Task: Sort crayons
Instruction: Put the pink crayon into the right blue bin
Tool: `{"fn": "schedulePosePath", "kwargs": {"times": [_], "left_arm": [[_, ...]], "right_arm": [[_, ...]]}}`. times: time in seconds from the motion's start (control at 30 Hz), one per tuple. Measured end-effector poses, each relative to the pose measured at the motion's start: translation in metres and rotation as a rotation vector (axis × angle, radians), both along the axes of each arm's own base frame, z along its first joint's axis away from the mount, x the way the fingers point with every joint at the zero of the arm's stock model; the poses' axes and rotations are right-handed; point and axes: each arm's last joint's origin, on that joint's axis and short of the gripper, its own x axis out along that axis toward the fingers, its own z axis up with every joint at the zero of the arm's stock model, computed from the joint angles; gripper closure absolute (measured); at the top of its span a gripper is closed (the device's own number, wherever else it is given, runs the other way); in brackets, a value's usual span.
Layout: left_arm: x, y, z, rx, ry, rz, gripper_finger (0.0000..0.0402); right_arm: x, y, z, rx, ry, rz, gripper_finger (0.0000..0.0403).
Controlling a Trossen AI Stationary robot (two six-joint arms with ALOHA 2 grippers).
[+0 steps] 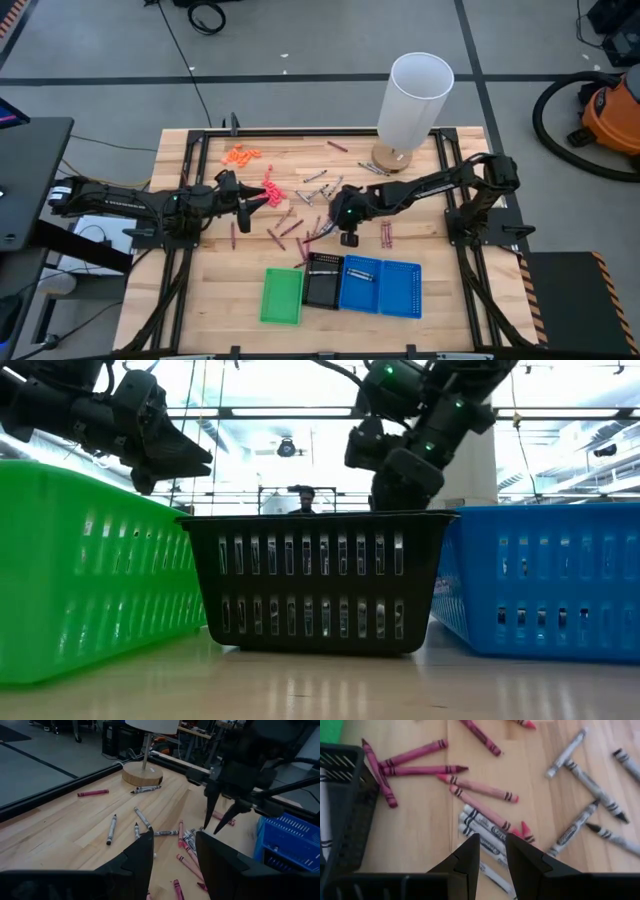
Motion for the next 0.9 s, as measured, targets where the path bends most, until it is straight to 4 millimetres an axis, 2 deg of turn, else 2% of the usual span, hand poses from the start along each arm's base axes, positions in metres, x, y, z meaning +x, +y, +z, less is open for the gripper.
{"fn": "schedulePosePath", "kwargs": {"times": [0.1,0.37,0.73,0.9], "left_arm": [[0.0,0.0,0.0,0.0,0.001,0.0,0.0244],[0.0,0.0,0.0,0.001,0.001,0.0,0.0244],[0.0,0.0,0.0,0.004,0.002,-0.001,0.0244],[0.0,0.0,0.0,0.004,0.002,0.0,0.0244]], "right_arm": [[0.003,0.001,0.005,-0.011,-0.02,0.02,0.03],[0.001,0.001,0.004,-0.037,0.005,0.046,0.03],[-0.002,-0.014,0.003,-0.07,0.046,0.042,0.03],[-0.007,-0.019,-0.006,-0.084,0.061,0.05,0.03]]}}
